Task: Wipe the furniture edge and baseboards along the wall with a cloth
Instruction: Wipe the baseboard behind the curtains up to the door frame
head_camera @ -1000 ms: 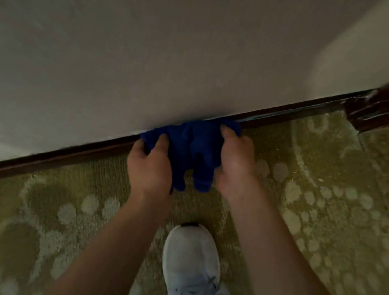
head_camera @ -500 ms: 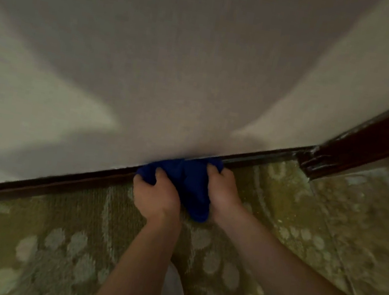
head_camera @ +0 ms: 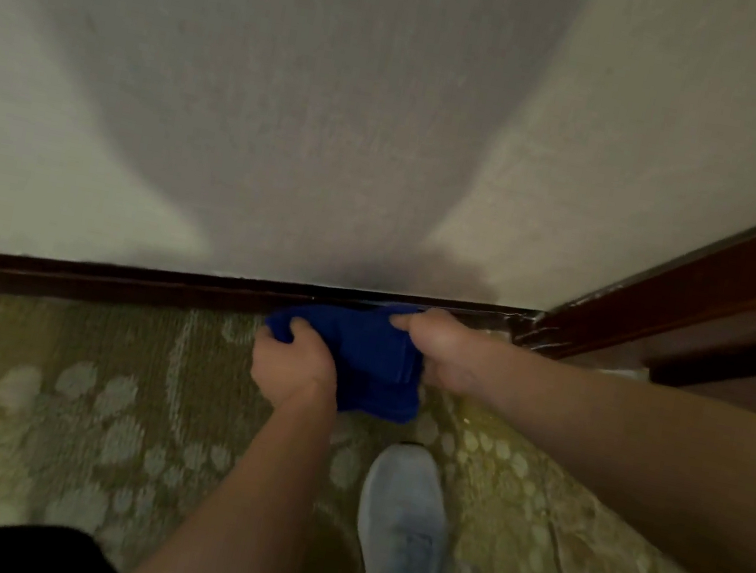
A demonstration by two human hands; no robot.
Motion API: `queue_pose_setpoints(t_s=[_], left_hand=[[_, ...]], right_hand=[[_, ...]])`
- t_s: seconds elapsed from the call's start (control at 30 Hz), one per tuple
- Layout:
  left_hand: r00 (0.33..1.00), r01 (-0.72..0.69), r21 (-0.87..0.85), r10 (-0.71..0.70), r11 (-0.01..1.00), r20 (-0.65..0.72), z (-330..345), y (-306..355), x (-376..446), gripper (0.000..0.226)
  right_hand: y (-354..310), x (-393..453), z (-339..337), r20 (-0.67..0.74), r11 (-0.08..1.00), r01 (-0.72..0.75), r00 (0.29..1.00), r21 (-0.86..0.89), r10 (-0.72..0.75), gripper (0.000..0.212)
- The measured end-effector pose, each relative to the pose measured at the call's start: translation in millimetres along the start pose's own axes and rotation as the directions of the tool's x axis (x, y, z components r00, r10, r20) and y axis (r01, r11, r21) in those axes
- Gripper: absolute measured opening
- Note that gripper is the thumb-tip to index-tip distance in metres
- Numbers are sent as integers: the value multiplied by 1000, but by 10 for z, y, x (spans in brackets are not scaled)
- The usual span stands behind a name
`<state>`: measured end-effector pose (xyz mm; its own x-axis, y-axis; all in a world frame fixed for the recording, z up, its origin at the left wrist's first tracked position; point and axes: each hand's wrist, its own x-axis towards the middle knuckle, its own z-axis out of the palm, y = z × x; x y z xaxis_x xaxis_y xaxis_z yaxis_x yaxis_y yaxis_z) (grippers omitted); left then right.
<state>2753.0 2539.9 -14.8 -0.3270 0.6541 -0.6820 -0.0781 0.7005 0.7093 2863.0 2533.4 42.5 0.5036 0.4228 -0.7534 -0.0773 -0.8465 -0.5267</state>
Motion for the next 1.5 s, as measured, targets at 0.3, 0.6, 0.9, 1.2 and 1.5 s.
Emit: queue_pose_setpoints(t_s=[0.3,0.6,0.9,1.2,1.5], left_hand=[[908,-411,195,418,891,5,62,30,465,12],[875,-481,310,472,820,109,462,-150,211,13],[967,-244,130,251,961,-41,558,-108,236,11],[991,-129,-123,130,984,3,658,-107,136,18],[955,-24,31,14,999,297,1193,-202,-183,17]], right_hand=[[236,694,515,20,919,82,995,385,-97,32],[265,847,175,-277,904,99,961,415,22,34],[320,888,101,-74,950,75,996,303,-55,37],[251,901,-13,-145,961,99,987,260,-63,39],[412,1172,-824,-362,935,112,932,337,19,37]])
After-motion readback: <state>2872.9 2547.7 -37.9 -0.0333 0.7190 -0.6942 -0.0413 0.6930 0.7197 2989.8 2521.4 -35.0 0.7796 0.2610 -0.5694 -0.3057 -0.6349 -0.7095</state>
